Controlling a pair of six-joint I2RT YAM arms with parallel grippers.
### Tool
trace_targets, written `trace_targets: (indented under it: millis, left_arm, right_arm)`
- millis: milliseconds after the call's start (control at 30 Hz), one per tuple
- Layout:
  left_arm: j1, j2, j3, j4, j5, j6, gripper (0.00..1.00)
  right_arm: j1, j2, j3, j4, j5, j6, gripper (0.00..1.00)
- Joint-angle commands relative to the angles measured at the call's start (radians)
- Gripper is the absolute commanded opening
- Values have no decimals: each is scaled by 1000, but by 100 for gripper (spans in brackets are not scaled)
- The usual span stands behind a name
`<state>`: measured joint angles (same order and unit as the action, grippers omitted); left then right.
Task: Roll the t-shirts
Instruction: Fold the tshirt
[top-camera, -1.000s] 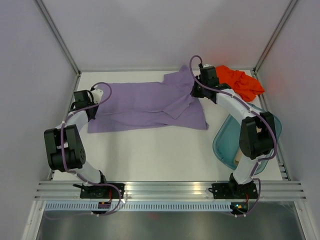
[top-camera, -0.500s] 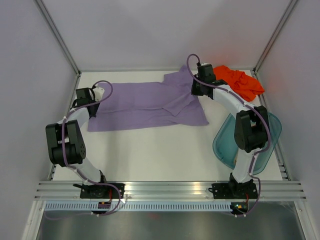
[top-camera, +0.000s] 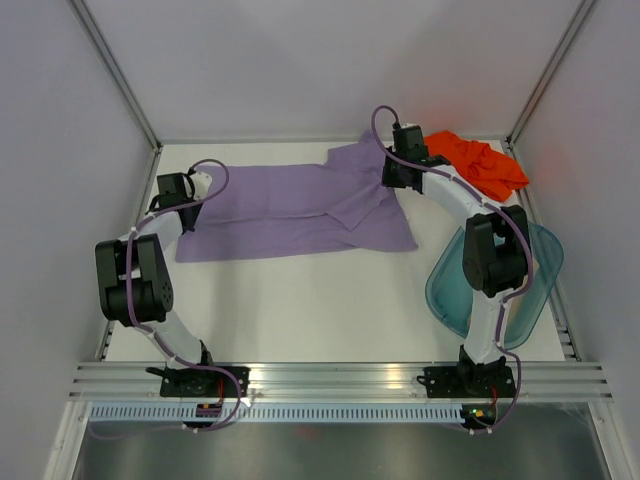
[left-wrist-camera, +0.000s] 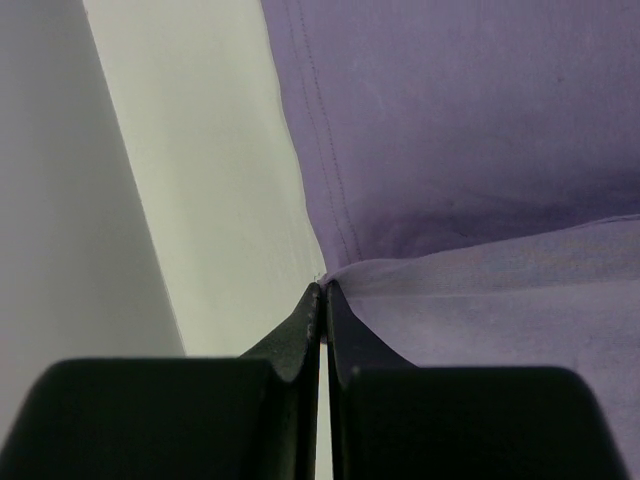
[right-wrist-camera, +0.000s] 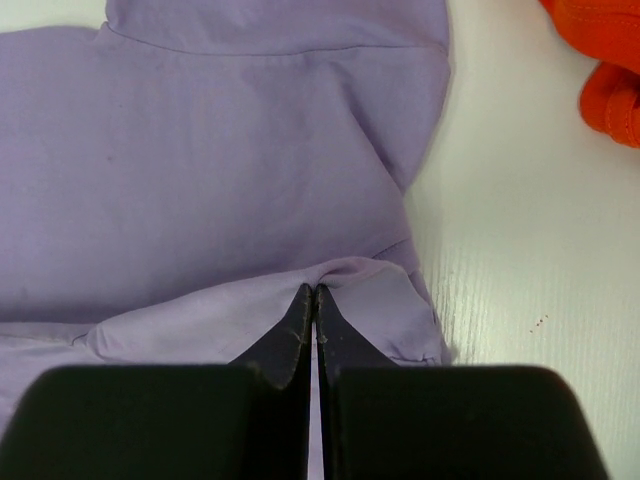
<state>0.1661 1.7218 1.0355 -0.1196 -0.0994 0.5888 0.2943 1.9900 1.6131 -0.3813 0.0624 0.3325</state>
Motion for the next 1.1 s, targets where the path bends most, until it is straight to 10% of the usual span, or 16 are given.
trace_targets:
  millis: [0,1067]
  left_arm:
    - [-2,21,51,47,-40,-38,2]
    - [-16,147,162,52,-117,-53,2]
  right_arm:
    - [-6,16,44,10,39,-13,0]
    - [-17,164,211,-22,30,-43,0]
